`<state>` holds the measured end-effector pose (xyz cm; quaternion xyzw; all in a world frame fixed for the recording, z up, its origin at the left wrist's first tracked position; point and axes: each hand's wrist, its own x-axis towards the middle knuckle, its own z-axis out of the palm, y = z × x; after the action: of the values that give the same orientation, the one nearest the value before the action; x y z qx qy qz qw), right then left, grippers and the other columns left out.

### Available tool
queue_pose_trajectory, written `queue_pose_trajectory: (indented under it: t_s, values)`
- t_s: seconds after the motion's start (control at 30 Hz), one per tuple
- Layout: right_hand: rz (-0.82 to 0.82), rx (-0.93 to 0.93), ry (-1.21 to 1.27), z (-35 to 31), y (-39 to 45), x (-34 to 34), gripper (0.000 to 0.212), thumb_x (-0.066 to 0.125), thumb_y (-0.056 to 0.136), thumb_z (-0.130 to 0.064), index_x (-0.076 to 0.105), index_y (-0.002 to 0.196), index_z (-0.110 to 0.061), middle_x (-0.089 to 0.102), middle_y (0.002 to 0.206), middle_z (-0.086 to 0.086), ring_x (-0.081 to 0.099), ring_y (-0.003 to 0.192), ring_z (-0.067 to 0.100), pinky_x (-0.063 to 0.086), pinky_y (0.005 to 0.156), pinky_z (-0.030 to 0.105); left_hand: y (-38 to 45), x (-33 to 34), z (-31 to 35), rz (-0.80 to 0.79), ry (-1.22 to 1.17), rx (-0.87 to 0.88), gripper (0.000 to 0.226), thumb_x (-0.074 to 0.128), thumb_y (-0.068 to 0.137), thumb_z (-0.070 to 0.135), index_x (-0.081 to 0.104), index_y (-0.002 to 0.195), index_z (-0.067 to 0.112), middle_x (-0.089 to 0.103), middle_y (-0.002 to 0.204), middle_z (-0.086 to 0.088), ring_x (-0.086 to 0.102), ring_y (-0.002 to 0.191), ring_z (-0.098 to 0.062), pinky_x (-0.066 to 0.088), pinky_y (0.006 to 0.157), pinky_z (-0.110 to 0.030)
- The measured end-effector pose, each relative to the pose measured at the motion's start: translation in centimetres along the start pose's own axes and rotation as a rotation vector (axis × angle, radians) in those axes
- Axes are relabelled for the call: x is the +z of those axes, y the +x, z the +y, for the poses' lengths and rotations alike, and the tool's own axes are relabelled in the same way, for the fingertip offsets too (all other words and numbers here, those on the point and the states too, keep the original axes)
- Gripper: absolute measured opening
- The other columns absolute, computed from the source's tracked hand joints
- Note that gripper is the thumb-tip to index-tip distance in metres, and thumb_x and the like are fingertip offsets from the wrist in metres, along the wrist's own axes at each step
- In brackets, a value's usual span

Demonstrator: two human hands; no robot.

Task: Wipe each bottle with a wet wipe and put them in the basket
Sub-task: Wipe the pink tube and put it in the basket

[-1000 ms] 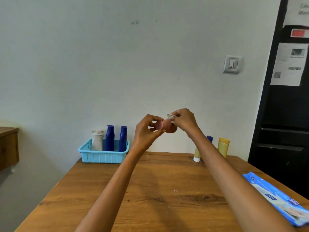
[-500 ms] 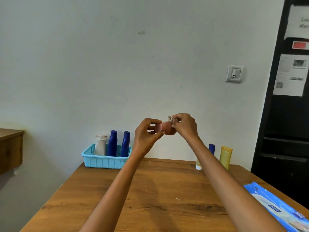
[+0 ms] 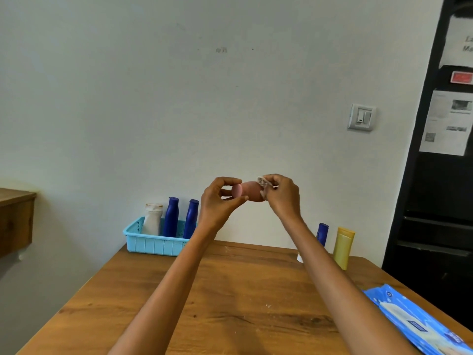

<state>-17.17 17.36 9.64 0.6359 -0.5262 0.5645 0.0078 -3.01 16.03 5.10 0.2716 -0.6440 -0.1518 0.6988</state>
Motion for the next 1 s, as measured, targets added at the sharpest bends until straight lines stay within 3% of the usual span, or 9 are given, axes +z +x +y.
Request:
queue_pose_trajectory:
  t_s: [0.17, 0.3, 0.4, 0.53, 0.7, 0.8, 0.9, 1.0]
  values:
    - [-0.047, -0.085, 0.083, -1.3, -1.9, 1.3, 0.024, 0.056, 0.091, -0.009, 0.066, 0.113, -0.010, 0.066, 0.112, 0.008, 0.064, 0.098, 0.022, 0.054, 0.081, 0.028, 0.0, -0.2, -0.5, 0.003, 0.034, 0.010, 0.034, 0.077, 0.074, 0.010, 0.059, 0.102, 0.014, 0.061, 0.103, 0.004, 0.061, 0.083, -0.010, 0.051, 0.068, -0.010]
    - [-0.102, -0.220, 0.082, -1.5, -2.7, 1.2, 0.022, 0.057, 0.091, -0.010, 0.067, 0.111, -0.012, 0.062, 0.110, 0.005, 0.060, 0.097, 0.016, 0.048, 0.076, 0.015, 0.1, -0.3, -0.4, 0.025, 0.038, 0.008, 0.030, 0.075, 0.077, 0.012, 0.058, 0.101, 0.014, 0.061, 0.099, 0.002, 0.061, 0.080, -0.007, 0.050, 0.068, -0.009]
    - [-0.059, -0.216, 0.027, -0.3, -2.0, 0.8, 0.018, 0.058, 0.090, -0.008, 0.068, 0.103, -0.014, 0.061, 0.108, 0.005, 0.055, 0.093, 0.009, 0.041, 0.071, 0.006, -0.1, 0.1, -0.3, 0.014, 0.050, 0.009, 0.041, 0.078, 0.074, 0.015, 0.056, 0.109, 0.015, 0.061, 0.102, 0.002, 0.062, 0.083, -0.011, 0.051, 0.069, -0.010]
    - [-0.010, -0.176, 0.053, 0.2, -1.4, 0.8, 0.017, 0.058, 0.090, -0.008, 0.068, 0.102, -0.015, 0.062, 0.109, 0.005, 0.059, 0.098, 0.014, 0.049, 0.075, 0.014, -0.4, 0.7, -0.3, 0.003, 0.063, 0.014, 0.047, 0.078, 0.074, 0.017, 0.056, 0.116, 0.015, 0.060, 0.104, 0.002, 0.062, 0.085, -0.012, 0.051, 0.069, -0.008]
    - [-0.058, -0.304, 0.083, 0.2, -2.9, 1.3, 0.017, 0.056, 0.091, -0.007, 0.067, 0.102, -0.014, 0.059, 0.101, -0.001, 0.056, 0.080, 0.001, 0.044, 0.067, 0.001, -0.2, 0.1, -0.5, 0.037, 0.097, 0.006, 0.048, 0.075, 0.077, 0.017, 0.057, 0.121, 0.011, 0.062, 0.103, -0.001, 0.061, 0.081, -0.007, 0.049, 0.068, -0.005]
    - [-0.020, -0.238, 0.087, 1.9, -3.1, 1.7, 0.013, 0.056, 0.091, -0.005, 0.066, 0.098, -0.011, 0.061, 0.100, 0.003, 0.057, 0.077, 0.001, 0.043, 0.064, 0.002, 0.1, -0.1, -0.5, 0.096, 0.113, -0.070, 0.048, 0.074, 0.078, 0.020, 0.059, 0.122, 0.012, 0.058, 0.110, 0.003, 0.059, 0.087, -0.009, 0.050, 0.067, -0.006]
    - [0.072, -0.155, 0.097, 2.8, -2.4, 2.1, 0.013, 0.058, 0.091, -0.010, 0.065, 0.101, -0.012, 0.062, 0.104, 0.006, 0.059, 0.088, 0.010, 0.042, 0.067, 0.006, -0.1, 0.4, -0.7, 0.106, 0.112, -0.168, 0.038, 0.072, 0.080, 0.024, 0.063, 0.116, 0.015, 0.061, 0.106, 0.004, 0.061, 0.088, -0.010, 0.052, 0.070, -0.013]
    - [0.153, -0.110, 0.095, 2.7, -1.5, 1.8, 0.014, 0.057, 0.091, -0.010, 0.065, 0.103, -0.012, 0.061, 0.107, 0.006, 0.053, 0.089, 0.007, 0.038, 0.066, 0.003, -0.5, 1.0, -0.9, 0.084, -0.019, -0.389, 0.029, 0.067, 0.085, 0.029, 0.063, 0.109, 0.014, 0.069, 0.103, -0.007, 0.068, 0.081, -0.011, 0.057, 0.072, -0.022]
